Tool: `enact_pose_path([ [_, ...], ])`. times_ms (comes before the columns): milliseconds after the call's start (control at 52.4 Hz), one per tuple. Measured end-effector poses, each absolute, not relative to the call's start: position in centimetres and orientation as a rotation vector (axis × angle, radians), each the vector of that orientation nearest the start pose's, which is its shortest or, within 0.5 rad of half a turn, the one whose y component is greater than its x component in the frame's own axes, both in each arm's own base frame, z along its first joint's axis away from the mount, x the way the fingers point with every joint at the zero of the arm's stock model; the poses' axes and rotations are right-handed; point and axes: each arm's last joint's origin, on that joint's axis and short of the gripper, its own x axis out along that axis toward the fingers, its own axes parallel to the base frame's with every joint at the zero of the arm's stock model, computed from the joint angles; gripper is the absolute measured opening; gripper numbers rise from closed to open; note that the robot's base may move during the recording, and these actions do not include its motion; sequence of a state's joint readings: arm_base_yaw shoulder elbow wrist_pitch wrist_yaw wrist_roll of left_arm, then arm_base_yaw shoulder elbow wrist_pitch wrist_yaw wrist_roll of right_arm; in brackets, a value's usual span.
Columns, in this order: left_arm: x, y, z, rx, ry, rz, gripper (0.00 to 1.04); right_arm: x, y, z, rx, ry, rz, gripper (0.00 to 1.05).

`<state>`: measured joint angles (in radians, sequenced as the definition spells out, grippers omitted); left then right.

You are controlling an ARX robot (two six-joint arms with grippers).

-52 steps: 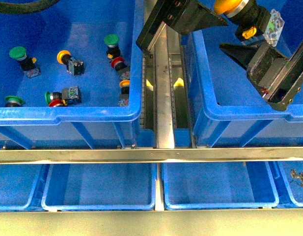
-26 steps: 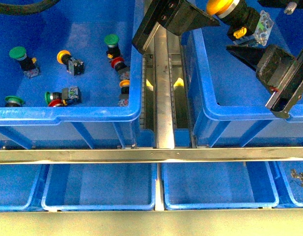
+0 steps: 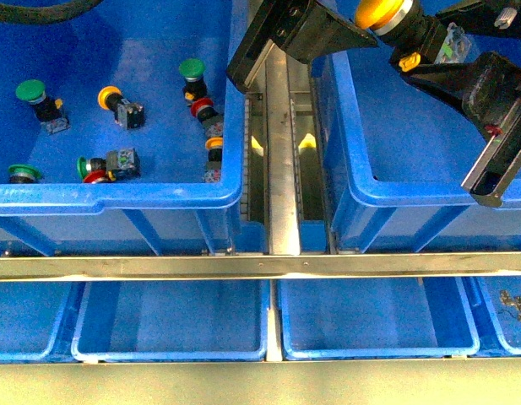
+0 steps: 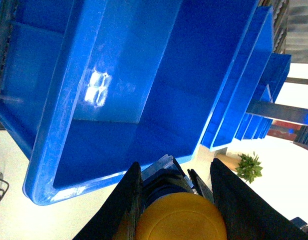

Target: Pick red and yellow buttons and place in box

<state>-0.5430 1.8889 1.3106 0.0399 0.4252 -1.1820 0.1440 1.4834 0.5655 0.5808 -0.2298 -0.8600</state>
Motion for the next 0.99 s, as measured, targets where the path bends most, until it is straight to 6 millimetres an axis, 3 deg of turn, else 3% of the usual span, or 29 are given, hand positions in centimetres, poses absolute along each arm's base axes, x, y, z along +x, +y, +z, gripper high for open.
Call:
enact_pose_path([
  [248,35.7,-22.6,22.4,-0.994,0.997,-0.491,0.67,27.9,4.5,17.4,-0.826,0.174,0.494,0.35],
  [458,36.6,-21.1,22.4,-0.987,0.96,-0.456,0.99,28.0,3.9,17.1,-0.825,0.199,0.479,0.35],
  [745,36.1,-17.2,22.3,-0.933,0.902,-0.394,0.97,28.2,2.5,16.7,-0.817,0.243,0.438,0.35],
  [993,32.6,-11.7,21.9,-0.828,0.878,-0.298,0.97,28.2,1.4,16.4,-0.818,0.281,0.416,0.35],
])
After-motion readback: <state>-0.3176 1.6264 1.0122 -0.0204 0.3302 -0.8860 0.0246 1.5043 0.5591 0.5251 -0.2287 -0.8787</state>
